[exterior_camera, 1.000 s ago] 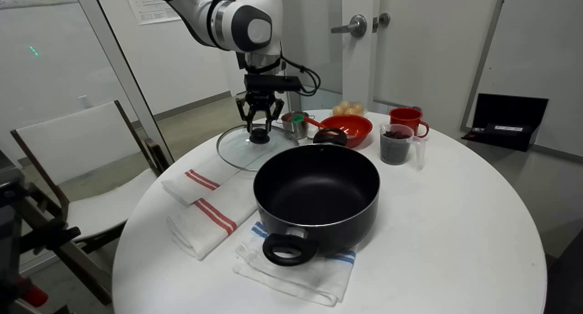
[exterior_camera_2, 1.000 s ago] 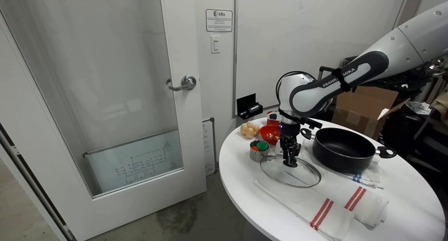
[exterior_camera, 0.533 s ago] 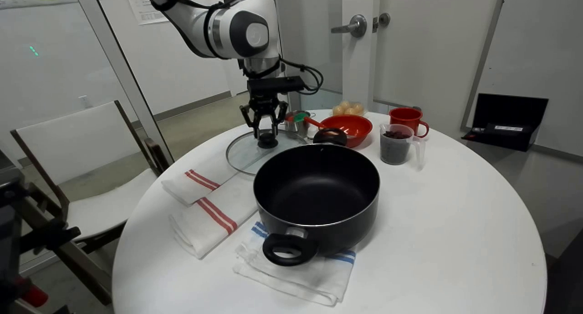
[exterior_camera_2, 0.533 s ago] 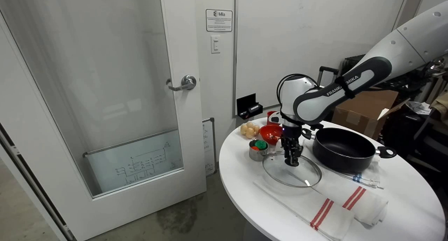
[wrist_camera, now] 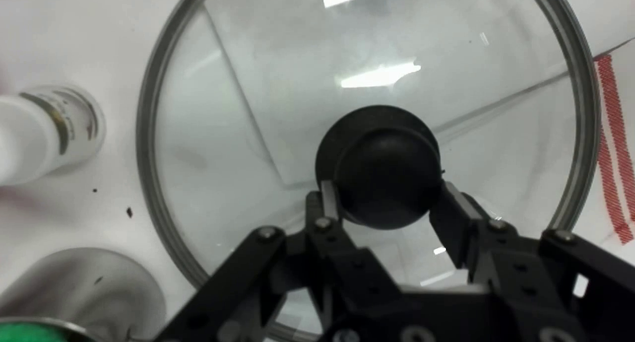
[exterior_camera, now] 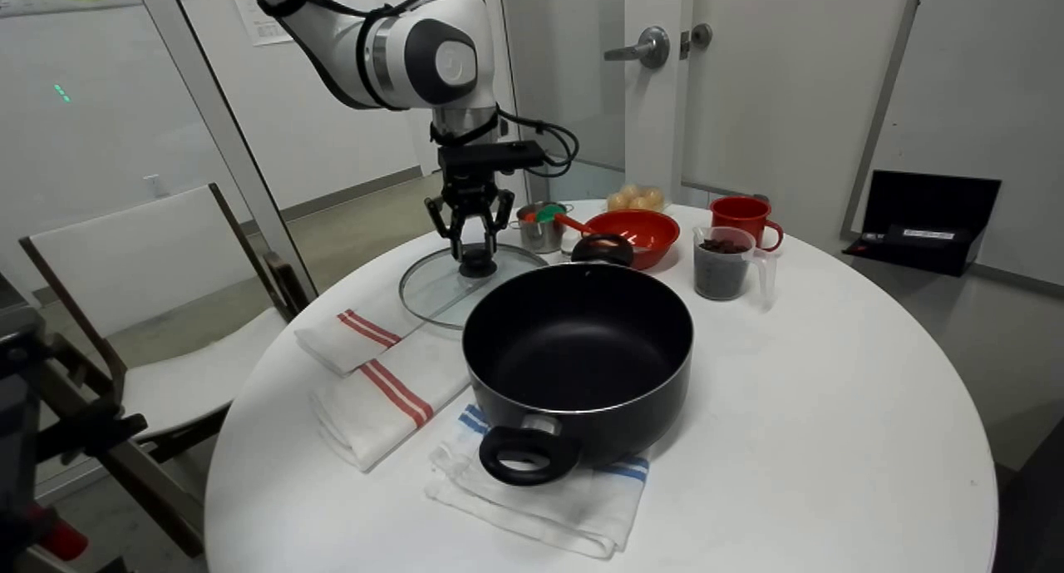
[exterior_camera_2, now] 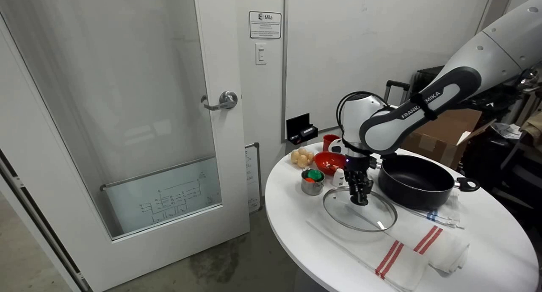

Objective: Remove the lid from the pot and place it on the table

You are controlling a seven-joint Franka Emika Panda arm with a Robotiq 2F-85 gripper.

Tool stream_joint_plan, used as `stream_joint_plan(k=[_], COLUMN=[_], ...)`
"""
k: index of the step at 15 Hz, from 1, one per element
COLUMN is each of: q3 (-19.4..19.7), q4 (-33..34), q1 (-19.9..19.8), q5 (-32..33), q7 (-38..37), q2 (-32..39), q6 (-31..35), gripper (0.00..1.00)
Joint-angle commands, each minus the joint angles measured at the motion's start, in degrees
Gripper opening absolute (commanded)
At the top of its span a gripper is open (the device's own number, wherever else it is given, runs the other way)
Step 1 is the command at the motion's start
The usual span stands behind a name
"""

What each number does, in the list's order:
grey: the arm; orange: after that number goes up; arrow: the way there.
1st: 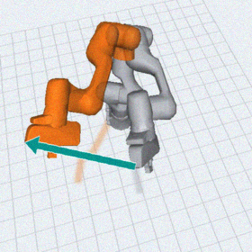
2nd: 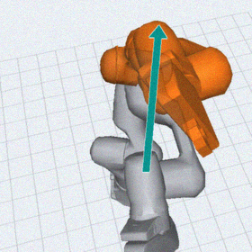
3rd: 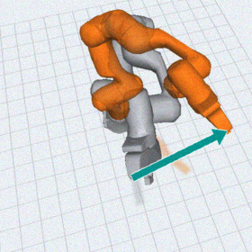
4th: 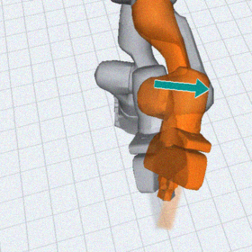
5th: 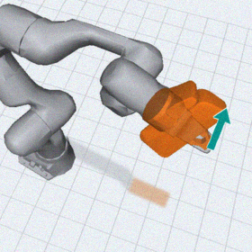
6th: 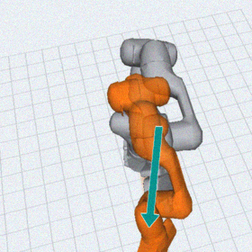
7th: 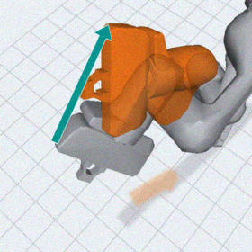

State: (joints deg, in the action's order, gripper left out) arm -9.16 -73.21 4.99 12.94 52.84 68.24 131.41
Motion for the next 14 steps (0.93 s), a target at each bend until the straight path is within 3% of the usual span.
stream_joint_plan(k=[1, 5, 14], q3=[-0.3, -0.9, -3.9], q4=[-6.3, -8.8, -13.5], q1=[0.1, -0.2, -2.9], q5=[0.1, -0.2, -3.5], q7=[-0.1, 0.1, 1.7], q2=[-5.2, -7.7, -16.0], q6=[-0.7, -0.9, -4.4], gripper=[0.76, 0.99, 1.0])
